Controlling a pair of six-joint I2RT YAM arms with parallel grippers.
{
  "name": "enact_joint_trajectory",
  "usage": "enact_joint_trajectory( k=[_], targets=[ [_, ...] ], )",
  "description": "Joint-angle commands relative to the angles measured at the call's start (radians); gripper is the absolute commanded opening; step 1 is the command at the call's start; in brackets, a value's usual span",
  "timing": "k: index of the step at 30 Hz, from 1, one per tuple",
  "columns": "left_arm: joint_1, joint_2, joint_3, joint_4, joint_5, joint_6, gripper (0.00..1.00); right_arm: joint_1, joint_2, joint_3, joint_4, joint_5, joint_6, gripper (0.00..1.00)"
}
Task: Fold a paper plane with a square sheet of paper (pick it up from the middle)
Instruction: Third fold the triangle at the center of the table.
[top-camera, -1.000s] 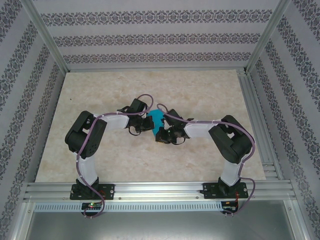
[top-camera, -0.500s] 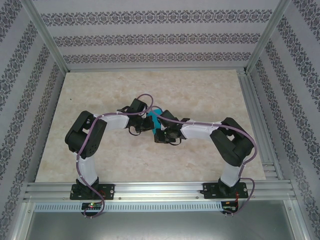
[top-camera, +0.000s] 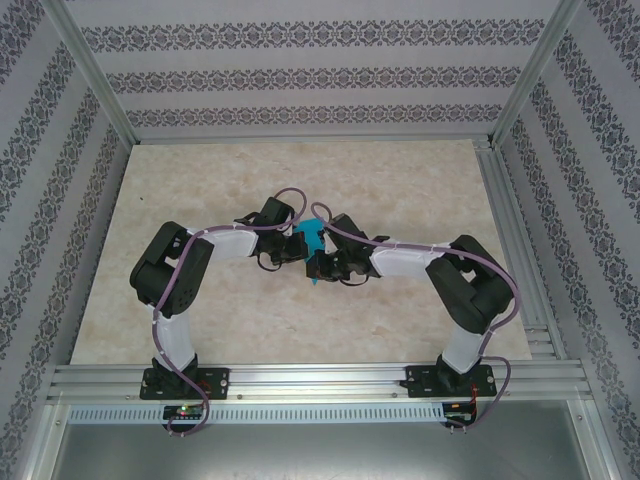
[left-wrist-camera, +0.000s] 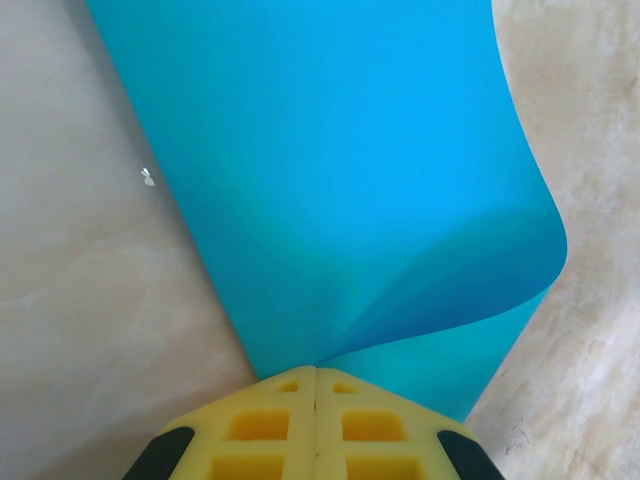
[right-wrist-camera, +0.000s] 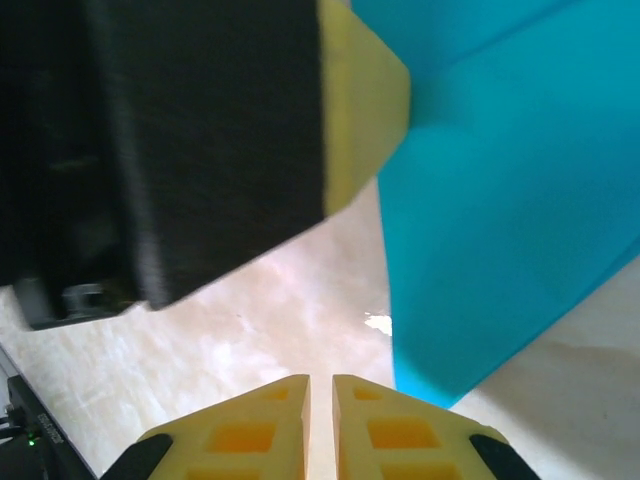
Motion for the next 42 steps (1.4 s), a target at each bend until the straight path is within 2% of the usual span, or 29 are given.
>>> enact_joint_trajectory(
  k=[1, 8, 18, 31, 42],
  targets=[
    [-0.005, 0.001, -0.02, -0.05, -0.049, -0.001, 0.0, 0.014, 0.038, -0.018, 0.028, -0.024, 0.022, 0.14],
    [-0.006, -0.001, -0.023, -0.048, -0.05, -0.003, 0.0, 0.01, 0.087, -0.047, 0.028, -0.026, 0.024, 0.13],
    [-0.006, -0.002, -0.023, -0.049, -0.052, -0.002, 0.0, -0.05, -0.06, -0.028, 0.043, -0.022, 0.014, 0.14],
    [-0.006, -0.002, -0.021, -0.048, -0.05, 0.002, 0.0, -0.096, 0.082, 0.092, -0.002, 0.008, -0.022, 0.12],
    [-0.005, 0.004, -0.021, -0.054, -0.052, 0.008, 0.0, -0.125, 0.105, 0.081, -0.017, 0.032, 0.007, 0.1]
  ],
)
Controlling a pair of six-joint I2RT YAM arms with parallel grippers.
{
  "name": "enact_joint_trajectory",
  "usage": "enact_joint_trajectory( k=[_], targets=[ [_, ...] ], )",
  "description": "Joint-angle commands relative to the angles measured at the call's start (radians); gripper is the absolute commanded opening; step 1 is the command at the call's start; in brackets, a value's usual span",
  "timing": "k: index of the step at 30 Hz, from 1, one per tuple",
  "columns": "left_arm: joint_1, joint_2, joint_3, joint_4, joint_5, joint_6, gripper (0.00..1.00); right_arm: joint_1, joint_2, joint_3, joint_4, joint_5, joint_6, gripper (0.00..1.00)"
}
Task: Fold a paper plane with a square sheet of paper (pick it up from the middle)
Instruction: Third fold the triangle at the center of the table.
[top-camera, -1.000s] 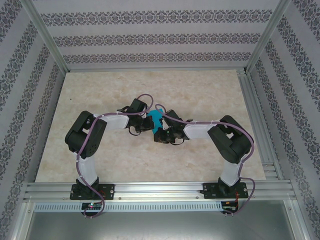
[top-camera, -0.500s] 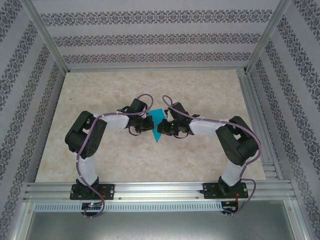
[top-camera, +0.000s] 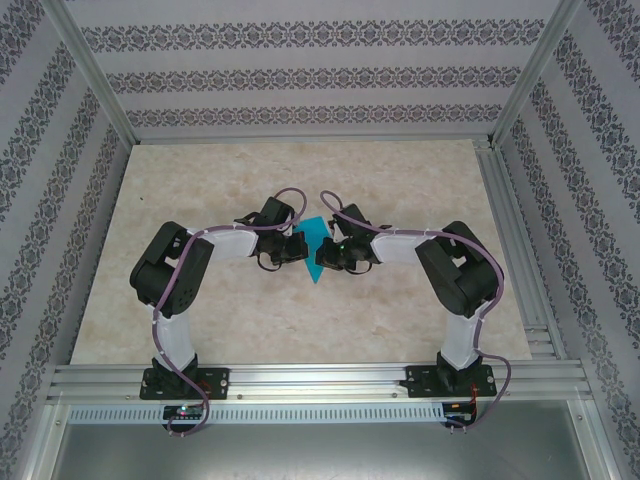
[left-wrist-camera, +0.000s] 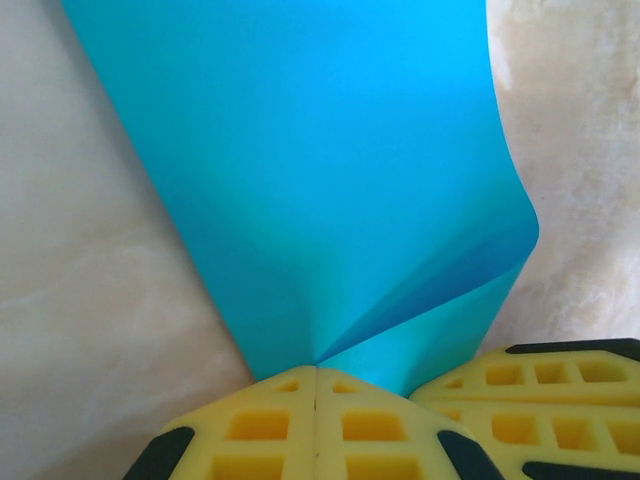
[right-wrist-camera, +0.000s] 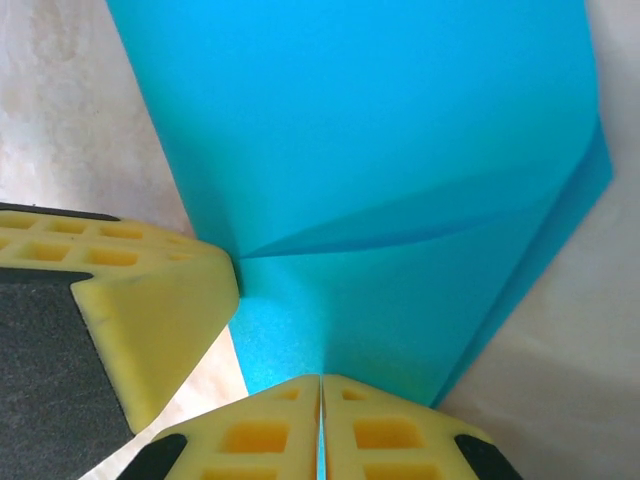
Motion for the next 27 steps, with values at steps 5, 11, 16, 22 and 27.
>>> enact_joint_trajectory(
  k=[5, 11, 16, 22, 27],
  targets=[
    [-0.006, 0.005, -0.018, -0.053, -0.052, 0.008, 0.0, -0.019, -0.07, 0.031, 0.011, 0.007, 0.007, 0.11],
    [-0.005, 0.005, -0.015, -0.059, -0.053, 0.009, 0.0, -0.039, -0.015, 0.056, 0.0, 0.007, 0.0, 0.12],
    [-0.006, 0.009, -0.013, -0.063, -0.055, 0.011, 0.0, -0.042, 0.022, 0.062, -0.001, 0.015, -0.002, 0.11],
    [-0.005, 0.01, -0.01, -0.086, -0.073, 0.018, 0.0, -0.055, 0.064, 0.055, -0.006, 0.036, 0.005, 0.11],
    [-0.005, 0.009, -0.007, -0.088, -0.074, 0.021, 0.0, -0.061, 0.024, 0.059, 0.01, 0.013, 0.013, 0.11]
  ],
)
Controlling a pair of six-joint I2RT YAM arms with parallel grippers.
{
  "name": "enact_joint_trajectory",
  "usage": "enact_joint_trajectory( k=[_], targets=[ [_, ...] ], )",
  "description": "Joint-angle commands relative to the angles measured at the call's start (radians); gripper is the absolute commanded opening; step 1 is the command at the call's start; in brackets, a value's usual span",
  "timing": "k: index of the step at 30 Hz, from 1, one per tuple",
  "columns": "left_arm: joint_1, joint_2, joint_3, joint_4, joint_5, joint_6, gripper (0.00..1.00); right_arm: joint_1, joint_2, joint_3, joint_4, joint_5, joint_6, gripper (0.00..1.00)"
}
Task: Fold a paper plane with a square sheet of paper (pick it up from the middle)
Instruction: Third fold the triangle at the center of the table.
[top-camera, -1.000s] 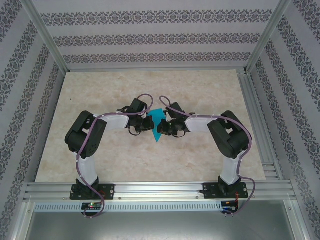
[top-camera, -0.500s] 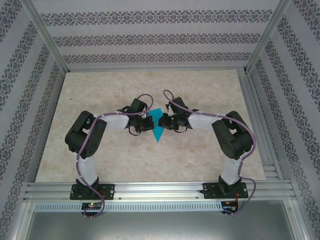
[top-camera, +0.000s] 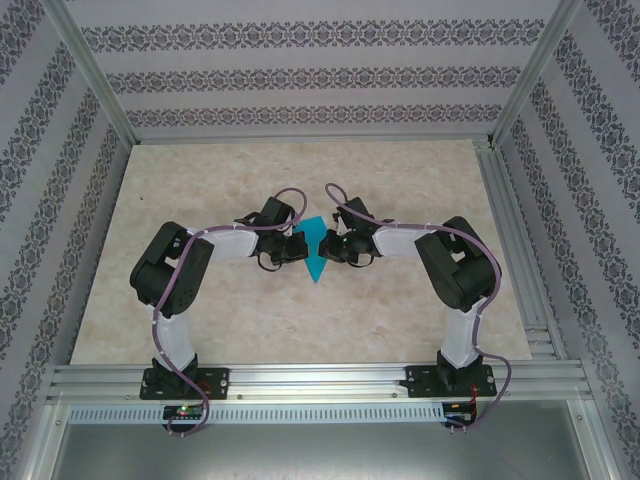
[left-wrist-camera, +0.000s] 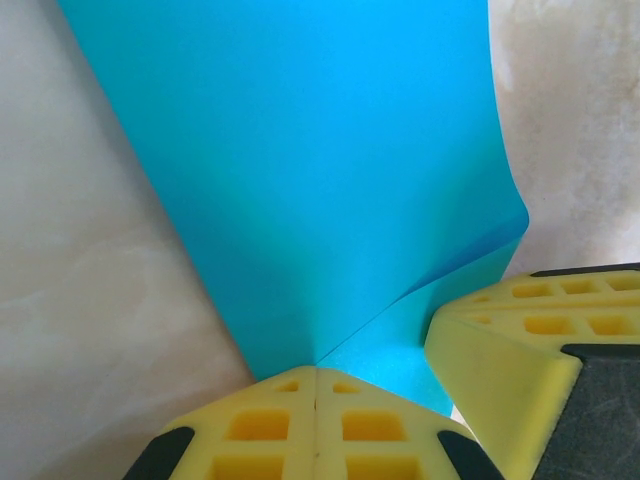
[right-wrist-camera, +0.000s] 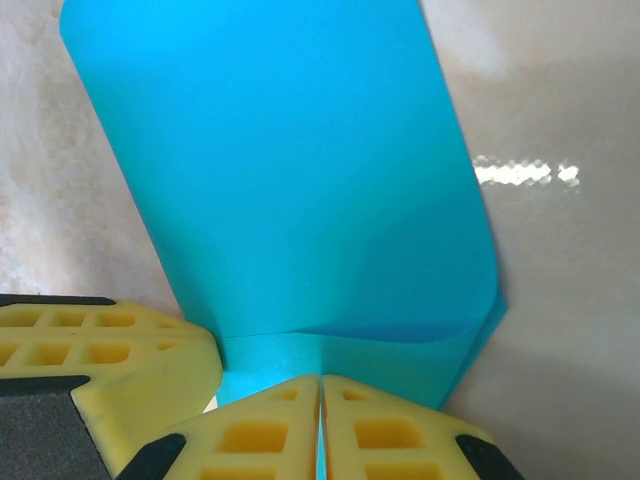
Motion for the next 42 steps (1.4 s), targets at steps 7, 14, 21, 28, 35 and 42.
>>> enact_joint_trajectory(
  k=[7, 14, 21, 28, 35, 42],
  targets=[
    [-0.005, 0.01, -0.006, -0.083, -0.065, 0.022, 0.0, -0.041, -0.044, 0.018, -0.002, 0.012, -0.005, 0.11],
    [-0.005, 0.01, -0.009, -0.082, -0.064, 0.021, 0.0, -0.045, 0.019, -0.013, 0.032, -0.007, 0.013, 0.11],
    [-0.006, 0.004, -0.013, -0.082, -0.068, 0.021, 0.0, -0.053, 0.01, 0.009, -0.035, 0.055, -0.011, 0.1],
    [-0.005, 0.005, -0.012, -0.084, -0.068, 0.022, 0.0, -0.028, -0.097, -0.005, 0.003, 0.003, -0.019, 0.11],
    [-0.005, 0.007, -0.008, -0.084, -0.066, 0.02, 0.0, -0.008, -0.054, -0.018, 0.014, -0.027, -0.02, 0.12],
    [-0.005, 0.01, -0.009, -0.085, -0.067, 0.022, 0.0, -0.014, 0.006, -0.006, 0.014, -0.027, -0.013, 0.12]
  ],
)
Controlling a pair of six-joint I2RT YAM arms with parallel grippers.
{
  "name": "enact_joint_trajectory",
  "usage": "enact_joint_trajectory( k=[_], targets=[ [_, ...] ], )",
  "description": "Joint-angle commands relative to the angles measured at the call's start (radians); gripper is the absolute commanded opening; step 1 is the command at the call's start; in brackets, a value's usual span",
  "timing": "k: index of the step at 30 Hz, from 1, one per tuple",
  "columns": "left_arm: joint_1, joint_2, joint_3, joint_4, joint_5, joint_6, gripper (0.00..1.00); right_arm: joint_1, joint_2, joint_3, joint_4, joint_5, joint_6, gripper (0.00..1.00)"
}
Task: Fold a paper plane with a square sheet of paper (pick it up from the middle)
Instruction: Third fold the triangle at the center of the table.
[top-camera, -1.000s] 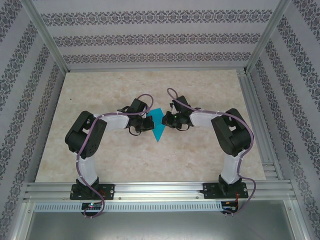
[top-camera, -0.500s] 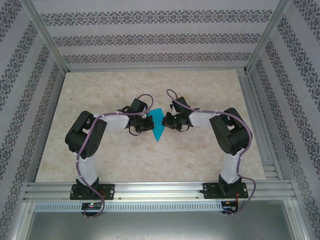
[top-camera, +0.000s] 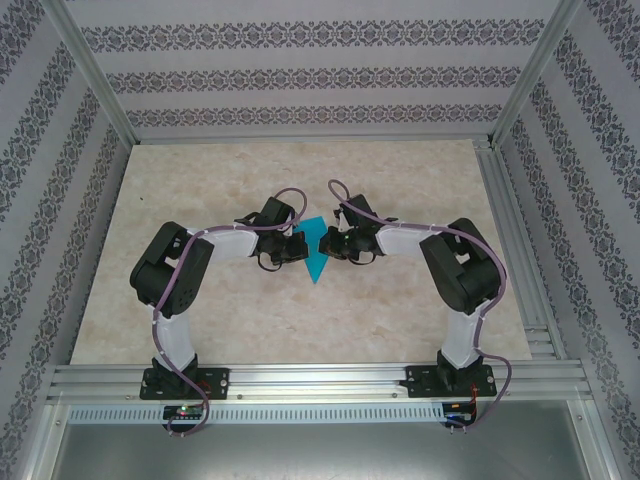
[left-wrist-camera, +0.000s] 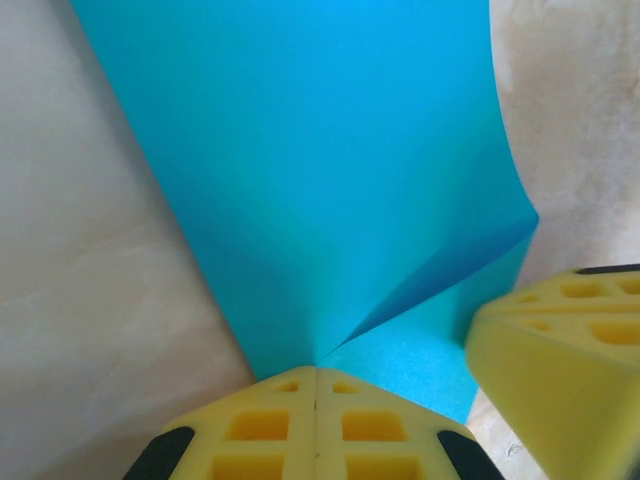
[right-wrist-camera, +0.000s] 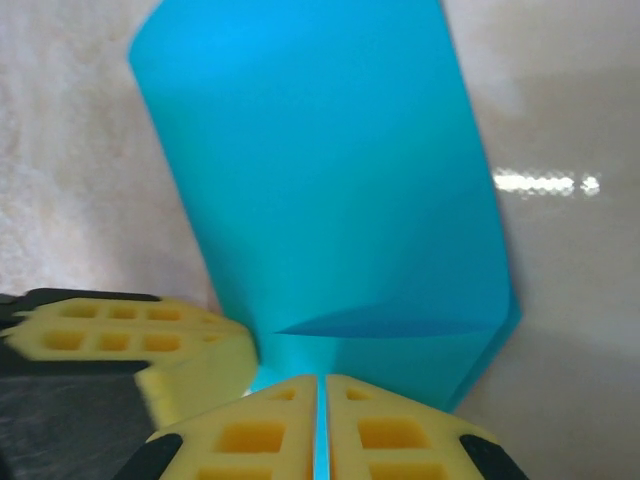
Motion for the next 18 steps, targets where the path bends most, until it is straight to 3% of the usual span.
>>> enact_joint_trajectory(
  k=[1, 10, 18],
  targets=[
    [-0.006, 0.011, -0.01, -0.084, -0.067, 0.022, 0.0, -0.007, 0.034, 0.001, 0.002, -0.006, -0.005, 0.12],
    [-0.005, 0.01, -0.009, -0.087, -0.066, 0.025, 0.0, -0.053, -0.004, 0.025, -0.022, -0.02, 0.002, 0.11],
    [-0.005, 0.004, -0.008, -0.092, -0.068, 0.026, 0.0, -0.079, 0.066, 0.046, -0.035, 0.0, 0.0, 0.11]
  ],
)
